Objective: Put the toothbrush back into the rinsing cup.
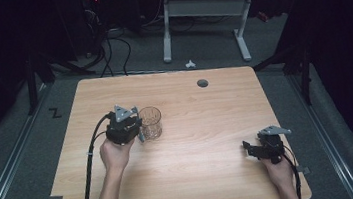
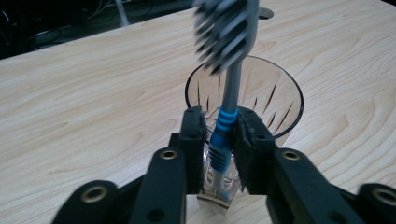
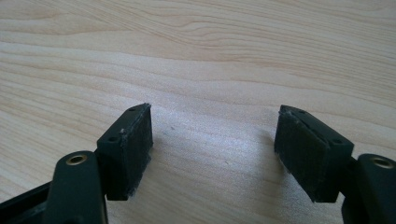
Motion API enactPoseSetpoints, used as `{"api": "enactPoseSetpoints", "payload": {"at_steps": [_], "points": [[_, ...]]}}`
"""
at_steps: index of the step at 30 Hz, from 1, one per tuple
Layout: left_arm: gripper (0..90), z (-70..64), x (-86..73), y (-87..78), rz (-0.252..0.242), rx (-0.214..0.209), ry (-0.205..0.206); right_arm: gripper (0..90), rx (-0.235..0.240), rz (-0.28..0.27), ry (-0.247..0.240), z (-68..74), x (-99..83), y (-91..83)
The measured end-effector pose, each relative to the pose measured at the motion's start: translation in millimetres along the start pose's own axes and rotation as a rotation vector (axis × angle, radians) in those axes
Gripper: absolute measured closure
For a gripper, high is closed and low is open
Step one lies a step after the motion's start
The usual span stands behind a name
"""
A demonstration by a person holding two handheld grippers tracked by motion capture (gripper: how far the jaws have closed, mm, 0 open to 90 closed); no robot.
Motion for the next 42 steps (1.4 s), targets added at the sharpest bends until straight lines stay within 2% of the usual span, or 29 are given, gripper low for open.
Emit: {"api": "enactPoseSetpoints", "payload": {"at_steps": [7, 17, 30, 42], "points": [[58.9, 2.9, -1.9, -3.9, -0.007, 0.012, -0.023, 28.3, 0.0, -0.001, 0.0, 0.0, 0.0, 0.1], [47.6, 2.6, -3.3, -9.5, -0.009, 0.016, -0.036, 28.3, 0.0, 0.0, -0.002, -0.1, 0.0, 0.0], [44.8, 9.1, -12.3, -20.6, -0.029, 0.025, -0.071, 28.3, 0.0, -0.001, 0.0, 0.1, 0.0, 0.1], [44.2, 9.1, -14.3, -30.9, -0.042, 0.034, -0.071, 28.3, -0.001, -0.001, -0.001, 0.0, 0.0, 0.1]]}}
Point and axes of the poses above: each handheld gripper's, and its own axes: y roughly forward along the jaws, x roughly out of its top, z roughly to its left, the point moved 4 cm from there along y, roughly forward along the jaws, and after that the axes turned 10 degrees about z, right-handed, at the moved point
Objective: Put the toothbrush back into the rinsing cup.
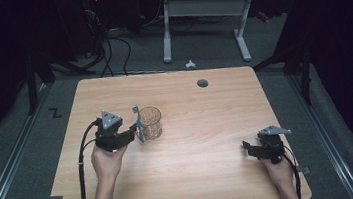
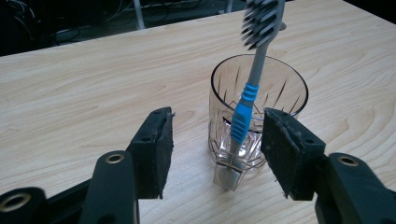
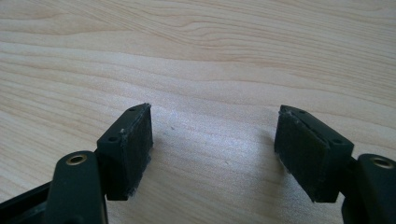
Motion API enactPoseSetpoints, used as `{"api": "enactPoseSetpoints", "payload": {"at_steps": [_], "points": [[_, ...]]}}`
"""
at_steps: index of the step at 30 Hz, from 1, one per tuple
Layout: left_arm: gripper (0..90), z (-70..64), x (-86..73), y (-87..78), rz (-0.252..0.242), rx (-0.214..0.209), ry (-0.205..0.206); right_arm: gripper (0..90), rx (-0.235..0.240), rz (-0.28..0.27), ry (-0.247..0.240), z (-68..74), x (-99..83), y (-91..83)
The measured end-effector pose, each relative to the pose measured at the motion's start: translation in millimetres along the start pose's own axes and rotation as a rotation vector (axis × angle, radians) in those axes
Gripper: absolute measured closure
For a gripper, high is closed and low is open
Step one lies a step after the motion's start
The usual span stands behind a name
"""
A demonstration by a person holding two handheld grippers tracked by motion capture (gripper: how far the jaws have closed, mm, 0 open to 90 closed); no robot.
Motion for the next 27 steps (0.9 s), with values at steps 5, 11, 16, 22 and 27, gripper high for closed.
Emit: {"api": "enactPoseSetpoints", "payload": {"at_steps": [5, 11, 16, 22, 27], "points": [[44.2, 1.5, -1.5, -3.7, -0.009, -0.007, -0.012, 28.3, 0.0, 0.0, 0.0, 0.0, 0.0, 0.0], [44.2, 4.3, -4.4, -7.3, -0.016, -0.008, -0.024, 28.3, 0.0, 0.0, 0.0, 0.0, 0.0, 0.0], [44.2, 6.1, -7.5, -10.7, -0.02, -0.006, -0.031, 28.3, 0.0, 0.001, 0.0, 0.0, 0.0, -0.1], [44.2, 8.5, -11.5, -14.5, -0.028, -0.007, -0.048, 28.3, 0.001, 0.001, 0.001, 0.1, 0.1, 0.0], [44.2, 10.5, -14.9, -16.8, -0.03, -0.012, -0.058, 28.3, 0.0, 0.001, 0.0, 0.0, 0.1, 0.0]]}}
Point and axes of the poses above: each handheld gripper's, and its own axes: y roughly forward along the jaws, x roughly out of its top, z roughly to its left, the point moved 4 cm from there along y, roughly forward along the jaws, and after that the axes turned 10 degrees about z, right-handed, at the moved point
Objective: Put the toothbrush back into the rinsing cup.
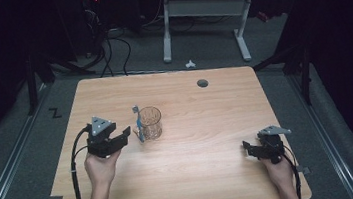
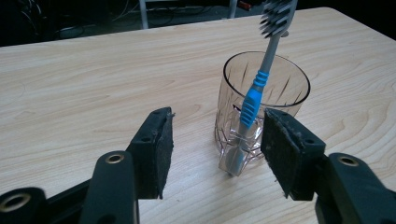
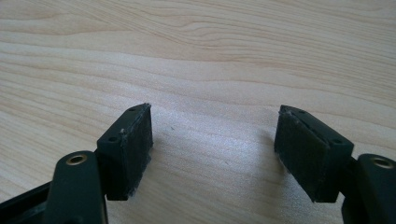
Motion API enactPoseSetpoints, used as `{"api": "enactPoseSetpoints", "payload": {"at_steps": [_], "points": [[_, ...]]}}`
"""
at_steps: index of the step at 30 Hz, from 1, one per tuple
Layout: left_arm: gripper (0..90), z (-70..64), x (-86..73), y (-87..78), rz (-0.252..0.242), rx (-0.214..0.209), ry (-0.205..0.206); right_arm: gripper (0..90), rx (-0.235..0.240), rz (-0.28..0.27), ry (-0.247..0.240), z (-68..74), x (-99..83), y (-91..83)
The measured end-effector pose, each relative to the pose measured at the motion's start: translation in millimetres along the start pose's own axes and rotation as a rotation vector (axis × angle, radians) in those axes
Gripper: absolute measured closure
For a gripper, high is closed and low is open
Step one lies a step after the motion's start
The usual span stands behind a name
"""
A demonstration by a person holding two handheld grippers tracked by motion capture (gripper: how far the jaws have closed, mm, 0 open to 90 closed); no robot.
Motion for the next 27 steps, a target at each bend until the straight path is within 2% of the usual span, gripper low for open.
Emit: {"api": "enactPoseSetpoints", "payload": {"at_steps": [10, 27], "points": [[44.1, 1.1, -5.0, -4.8, -0.005, -0.001, -0.013, 28.3, 0.0, -0.001, 0.001, 0.1, 0.0, 0.0], [43.9, 6.1, -23.6, -8.3, 0.011, -0.002, -0.043, 28.3, 0.0, 0.0, 0.0, 0.0, 0.0, 0.0]]}}
Point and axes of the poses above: each handheld gripper's, and its own axes: y roughly forward along the jaws, x roughly out of its top, z roughly to its left, the point moved 4 cm from there along y, roughly forward along the jaws, and after that the axes turned 10 degrees about z, right-handed, at the moved point
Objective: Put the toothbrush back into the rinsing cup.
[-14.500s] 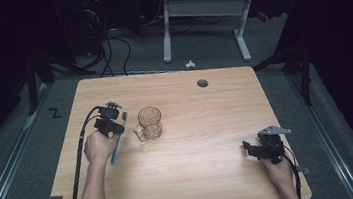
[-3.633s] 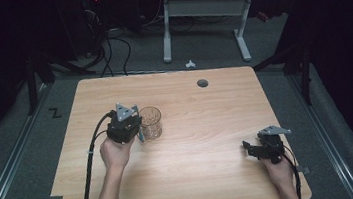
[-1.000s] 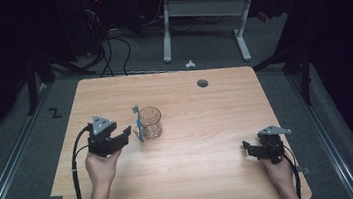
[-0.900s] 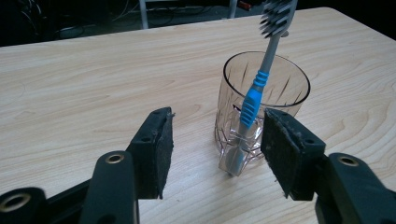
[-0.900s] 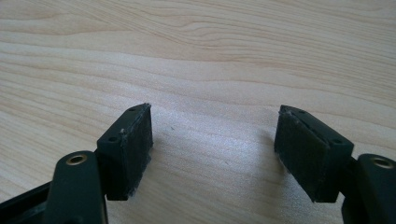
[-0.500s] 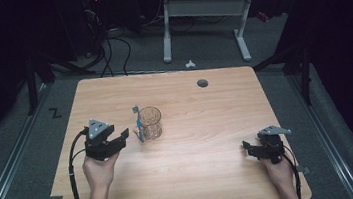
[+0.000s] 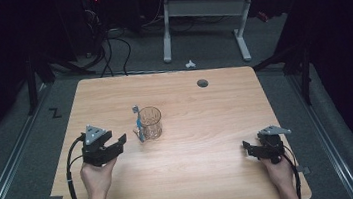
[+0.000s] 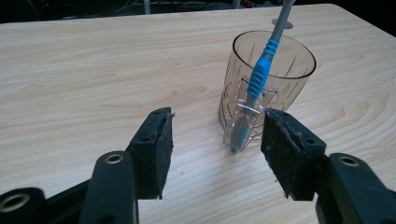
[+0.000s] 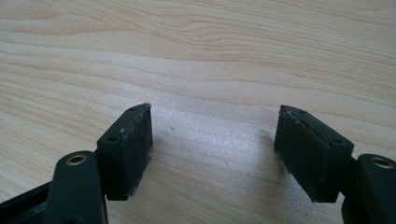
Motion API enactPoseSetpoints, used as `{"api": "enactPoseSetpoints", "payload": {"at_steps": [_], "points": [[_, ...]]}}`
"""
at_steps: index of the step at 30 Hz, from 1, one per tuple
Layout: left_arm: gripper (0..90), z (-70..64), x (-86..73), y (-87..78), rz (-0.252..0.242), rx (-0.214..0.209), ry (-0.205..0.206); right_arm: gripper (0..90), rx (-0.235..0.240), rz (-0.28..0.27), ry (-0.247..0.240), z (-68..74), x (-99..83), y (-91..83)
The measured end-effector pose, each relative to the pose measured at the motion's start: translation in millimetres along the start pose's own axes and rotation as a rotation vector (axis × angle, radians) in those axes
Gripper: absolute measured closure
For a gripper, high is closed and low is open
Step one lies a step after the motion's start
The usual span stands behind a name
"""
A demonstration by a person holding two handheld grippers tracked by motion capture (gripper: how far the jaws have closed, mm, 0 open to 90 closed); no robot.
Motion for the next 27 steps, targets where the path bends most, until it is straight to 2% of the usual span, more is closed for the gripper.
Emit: {"api": "enactPoseSetpoints", "payload": {"at_steps": [27], "points": [[43.2, 7.3, -25.3, 8.2, 0.049, -0.004, -0.045, 28.3, 0.0, 0.0, 0.0, 0.0, 0.0, 0.0]]}}
Point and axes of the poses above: each handheld gripper's, and its own axes: y roughly forward along the jaws, x roughly out of its top, z roughly to its left, the point moved 4 cm from there along y, roughly forward along the jaws, and after that the axes turned 10 degrees about z, right-handed, at the moved point
